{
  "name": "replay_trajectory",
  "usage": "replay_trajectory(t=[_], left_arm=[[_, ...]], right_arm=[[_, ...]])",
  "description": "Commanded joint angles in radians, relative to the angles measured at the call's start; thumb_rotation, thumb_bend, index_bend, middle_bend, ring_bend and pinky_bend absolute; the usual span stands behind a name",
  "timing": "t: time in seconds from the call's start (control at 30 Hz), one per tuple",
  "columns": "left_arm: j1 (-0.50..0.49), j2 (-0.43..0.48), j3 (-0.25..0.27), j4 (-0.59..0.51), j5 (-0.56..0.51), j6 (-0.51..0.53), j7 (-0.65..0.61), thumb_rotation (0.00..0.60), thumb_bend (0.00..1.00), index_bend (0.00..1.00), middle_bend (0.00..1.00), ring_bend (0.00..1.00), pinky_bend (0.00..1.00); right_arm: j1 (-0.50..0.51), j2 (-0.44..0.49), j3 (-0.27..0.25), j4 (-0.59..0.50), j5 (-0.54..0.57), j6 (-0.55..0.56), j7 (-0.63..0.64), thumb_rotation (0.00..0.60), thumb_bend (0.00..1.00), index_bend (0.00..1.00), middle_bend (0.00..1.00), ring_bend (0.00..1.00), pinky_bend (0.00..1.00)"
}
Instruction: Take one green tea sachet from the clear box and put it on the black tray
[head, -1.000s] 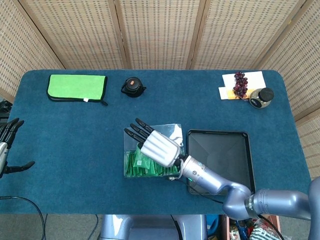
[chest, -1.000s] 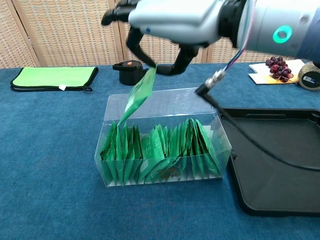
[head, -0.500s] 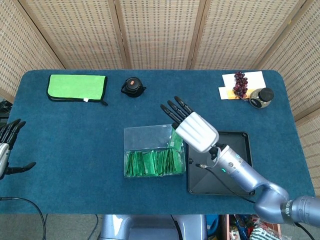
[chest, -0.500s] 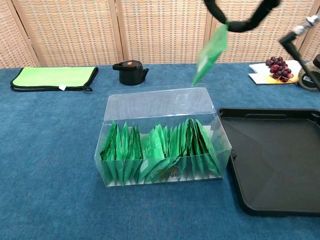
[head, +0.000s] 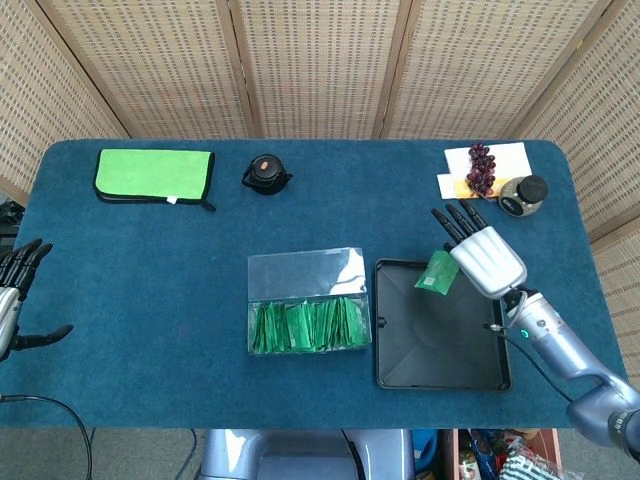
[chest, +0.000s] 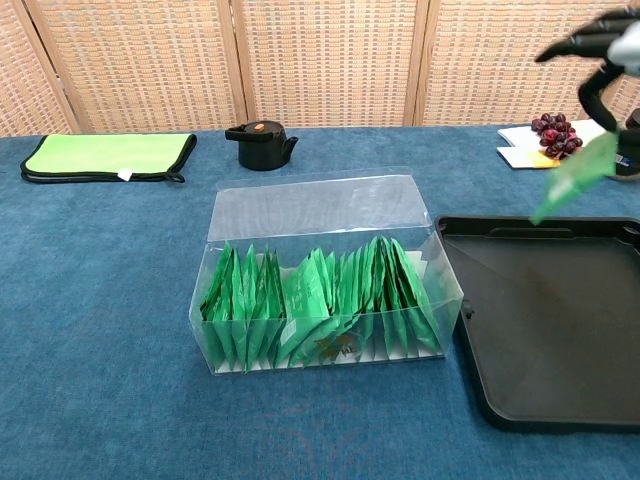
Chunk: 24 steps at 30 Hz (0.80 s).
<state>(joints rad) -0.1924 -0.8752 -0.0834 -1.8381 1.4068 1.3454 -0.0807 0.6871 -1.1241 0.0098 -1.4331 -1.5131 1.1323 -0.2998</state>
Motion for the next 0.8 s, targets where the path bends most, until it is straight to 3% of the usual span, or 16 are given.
replay_trajectory(t=[0.03, 0.33, 0.4, 0.43, 0.5, 0.53, 0.63, 0.8], left_arm=[[-0.003, -0.004, 0.000, -0.001, -0.004, -0.005, 0.011, 0.600, 0.09, 0.00, 0.00, 0.00, 0.00], [-0.005, -0.011, 0.001, -0.008, -0.009, -0.008, 0.033, 0.600, 0.09, 0.00, 0.00, 0.00, 0.00], [-0.005, -0.011, 0.002, -0.010, -0.008, -0.007, 0.034, 0.600, 0.09, 0.00, 0.00, 0.00, 0.00], [-0.004, -0.011, 0.002, -0.010, -0.007, -0.007, 0.035, 0.600, 0.09, 0.00, 0.00, 0.00, 0.00], [-0.004, -0.011, 0.002, -0.011, -0.007, -0.006, 0.035, 0.600, 0.09, 0.00, 0.00, 0.00, 0.00], [-0.004, -0.011, 0.003, -0.010, -0.007, -0.006, 0.035, 0.600, 0.09, 0.00, 0.00, 0.00, 0.00], [-0.004, -0.010, 0.002, -0.010, -0.006, -0.006, 0.034, 0.600, 0.09, 0.00, 0.00, 0.00, 0.00], [-0.004, -0.010, 0.002, -0.010, -0.008, -0.006, 0.033, 0.600, 0.09, 0.00, 0.00, 0.00, 0.00]], right_arm=[[-0.046, -0.043, -0.043, 0.084, -0.070, 0.045, 0.087, 0.600, 0.57, 0.67, 0.13, 0.00, 0.03], [-0.076, -0.069, -0.061, 0.129, -0.147, 0.099, 0.161, 0.600, 0.57, 0.65, 0.13, 0.00, 0.05], [-0.081, -0.068, -0.066, 0.137, -0.173, 0.116, 0.162, 0.600, 0.52, 0.47, 0.10, 0.00, 0.05], [-0.086, -0.067, -0.063, 0.137, -0.180, 0.131, 0.161, 0.600, 0.40, 0.31, 0.07, 0.00, 0.05], [-0.092, -0.069, -0.057, 0.135, -0.184, 0.149, 0.164, 0.600, 0.15, 0.10, 0.03, 0.00, 0.05], [-0.097, -0.070, -0.053, 0.132, -0.186, 0.160, 0.170, 0.600, 0.06, 0.05, 0.02, 0.00, 0.05], [-0.105, -0.066, -0.046, 0.123, -0.190, 0.179, 0.178, 0.600, 0.00, 0.01, 0.02, 0.00, 0.05], [-0.141, -0.042, -0.026, 0.082, -0.199, 0.258, 0.178, 0.600, 0.00, 0.00, 0.00, 0.00, 0.02]])
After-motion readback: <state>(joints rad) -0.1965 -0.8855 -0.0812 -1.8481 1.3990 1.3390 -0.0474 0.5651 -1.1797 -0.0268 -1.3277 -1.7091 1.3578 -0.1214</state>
